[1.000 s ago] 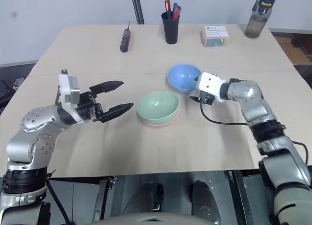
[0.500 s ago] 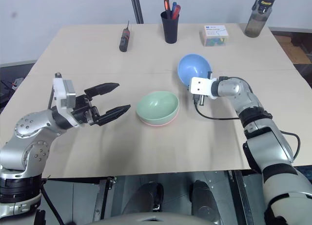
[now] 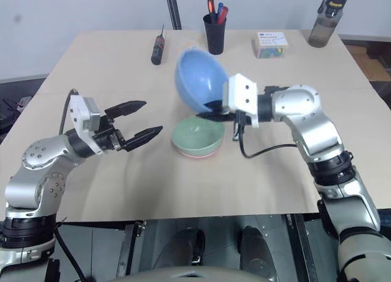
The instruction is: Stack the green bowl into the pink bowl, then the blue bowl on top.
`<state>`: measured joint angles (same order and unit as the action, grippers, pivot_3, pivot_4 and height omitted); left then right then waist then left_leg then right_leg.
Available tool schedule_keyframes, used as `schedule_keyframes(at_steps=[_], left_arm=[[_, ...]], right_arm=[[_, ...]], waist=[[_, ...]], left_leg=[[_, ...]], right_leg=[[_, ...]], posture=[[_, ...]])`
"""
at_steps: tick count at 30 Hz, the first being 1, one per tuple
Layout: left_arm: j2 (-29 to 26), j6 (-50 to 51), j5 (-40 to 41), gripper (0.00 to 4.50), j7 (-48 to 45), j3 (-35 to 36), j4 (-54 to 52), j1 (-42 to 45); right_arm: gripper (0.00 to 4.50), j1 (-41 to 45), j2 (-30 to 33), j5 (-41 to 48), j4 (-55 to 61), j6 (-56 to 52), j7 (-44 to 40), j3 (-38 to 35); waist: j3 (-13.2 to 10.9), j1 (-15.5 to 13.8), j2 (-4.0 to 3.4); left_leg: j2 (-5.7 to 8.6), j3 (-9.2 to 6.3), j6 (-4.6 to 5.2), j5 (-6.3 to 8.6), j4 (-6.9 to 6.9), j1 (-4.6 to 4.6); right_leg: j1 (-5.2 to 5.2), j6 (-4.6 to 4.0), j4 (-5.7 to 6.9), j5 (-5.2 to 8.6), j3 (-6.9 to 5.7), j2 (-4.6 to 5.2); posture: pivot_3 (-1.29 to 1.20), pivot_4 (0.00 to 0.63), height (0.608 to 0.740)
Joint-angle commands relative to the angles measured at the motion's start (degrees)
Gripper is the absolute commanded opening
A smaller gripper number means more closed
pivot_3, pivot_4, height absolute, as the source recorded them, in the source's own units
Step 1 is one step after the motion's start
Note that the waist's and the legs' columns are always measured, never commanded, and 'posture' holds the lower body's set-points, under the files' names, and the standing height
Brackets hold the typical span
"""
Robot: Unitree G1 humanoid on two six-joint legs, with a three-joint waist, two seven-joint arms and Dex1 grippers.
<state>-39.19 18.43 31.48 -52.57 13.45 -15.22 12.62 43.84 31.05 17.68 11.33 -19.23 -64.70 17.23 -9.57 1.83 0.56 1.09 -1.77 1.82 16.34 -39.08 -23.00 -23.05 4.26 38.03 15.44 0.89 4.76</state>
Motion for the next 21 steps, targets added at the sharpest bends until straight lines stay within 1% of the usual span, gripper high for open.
schedule_keyframes(at_steps=[1, 2, 4, 8, 10, 11, 13, 14, 15, 18, 21], left_arm=[[-0.3, -1.0, -0.1, 4.50, 0.4, 0.4, -1.4, 0.2], [-0.3, -0.8, 0.0, 4.50, 0.5, 0.4, -1.8, 0.2], [-0.6, -0.2, 0.2, 4.50, 0.9, 0.5, -2.8, -0.1], [-1.7, 0.4, -1.4, 4.50, 1.7, 0.1, -4.4, -2.3], [-0.4, -0.5, -2.5, 4.50, 4.3, 1.3, -4.5, -3.6], [-0.8, -0.9, -1.7, 4.50, 2.8, 1.7, -4.3, -4.4], [-2.4, 1.7, 4.6, 4.50, -1.9, 4.5, -5.4, -6.7], [-3.2, 1.8, 5.9, 4.50, -3.5, 5.4, -5.6, -7.4], [-3.8, 1.6, 5.2, 4.50, -3.2, 6.2, -5.4, -8.0], [-6.7, 2.4, 3.0, 4.50, -1.6, 9.5, -4.8, -10.3], [-10.7, 4.9, 5.2, 4.50, -5.1, 14.5, -4.0, -14.1]], right_arm=[[0.76, -0.6, -0.5, -5.0, -1.4, 0.1, 2.3, 2.7], [1.07, -0.8, -0.5, -5.8, -2.2, 0.5, 2.5, 3.0], [1.93, -1.2, 0.2, -5.7, -1.9, -0.2, 2.2, 2.2], [3.62, -2.6, 2.8, -0.8, 3.5, -5.8, 1.6, -2.5], [4.46, -3.4, 3.9, 1.0, 6.1, -7.8, 2.2, -4.7], [4.46, -5.0, 4.3, 2.3, 8.5, -9.2, 4.1, -7.5], [4.46, -11.0, 7.0, 7.2, 15.0, -15.1, 6.7, -15.2], [4.46, -14.2, 8.7, 8.7, 17.6, -17.4, 7.5, -18.6], [4.46, -17.4, 10.1, 9.9, 19.7, -19.0, 8.1, -21.4], [4.46, -26.2, 13.6, 11.4, 23.6, -21.4, 9.8, -28.7], [4.46, -34.8, 16.7, 12.5, 25.8, -22.0, 9.5, -36.6]], waist=[[0.0, 0.0, 0.00], [0.0, 0.0, 0.00], [0.0, 0.0, 0.00], [0.0, -0.1, 0.00], [0.0, 0.0, 0.00], [0.0, 0.0, 0.00], [0.0, -0.2, 0.01], [0.0, -0.5, 0.01], [0.0, -1.1, 0.03], [0.0, -1.5, 0.02], [0.0, -1.3, 0.02]], left_leg=[[0.03, 0.00, 0.00, 0.00, 0.00, 0.00], [0.04, 0.00, 0.00, 0.00, 0.00, 0.00], [0.06, 0.00, 0.00, 0.00, 0.00, -0.01], [0.06, -0.01, 0.00, 0.00, 0.01, -0.03], [0.05, -0.01, 0.00, 0.00, 0.02, -0.03], [0.04, -0.01, 0.00, 0.00, 0.03, -0.02], [0.02, -0.03, 0.00, 0.00, 0.04, -0.03], [-0.01, -0.06, 0.01, 0.01, 0.05, -0.06], [0.01, -0.07, 0.01, 0.01, 0.08, -0.09], [0.05, -0.20, 0.01, 0.01, 0.06, -0.25], [0.04, -0.14, 0.08, 0.05, 0.06, -0.14]], right_leg=[[0.00, 0.00, 0.00, 0.00, -0.01, 0.02], [-0.01, 0.00, 0.00, 0.00, -0.01, 0.02], [-0.02, 0.00, 0.00, 0.00, -0.01, 0.02], [-0.02, 0.00, -0.03, 0.00, -0.02, 0.02], [-0.02, 0.00, -0.02, 0.00, -0.02, 0.03], [-0.02, 0.00, -0.02, 0.00, -0.01, 0.04], [-0.02, 0.00, -0.03, 0.00, -0.03, 0.04], [-0.02, 0.00, -0.06, 0.00, -0.05, 0.17], [-0.03, 0.00, -0.09, 0.00, -0.06, 0.23], [-0.07, -0.01, -0.17, 0.01, -0.10, 0.31], [-0.01, -0.01, -0.13, 0.01, -0.09, 0.30]], posture=[[0.00, 0.150, 0.740], [0.00, 0.150, 0.740], [0.00, 0.150, 0.740], [0.00, 0.150, 0.740], [0.00, 0.150, 0.740], [0.00, 0.150, 0.740], [0.00, 0.150, 0.740], [0.00, 0.150, 0.740], [0.00, 0.150, 0.740], [0.00, 0.150, 0.740], [0.00, 0.150, 0.740]])
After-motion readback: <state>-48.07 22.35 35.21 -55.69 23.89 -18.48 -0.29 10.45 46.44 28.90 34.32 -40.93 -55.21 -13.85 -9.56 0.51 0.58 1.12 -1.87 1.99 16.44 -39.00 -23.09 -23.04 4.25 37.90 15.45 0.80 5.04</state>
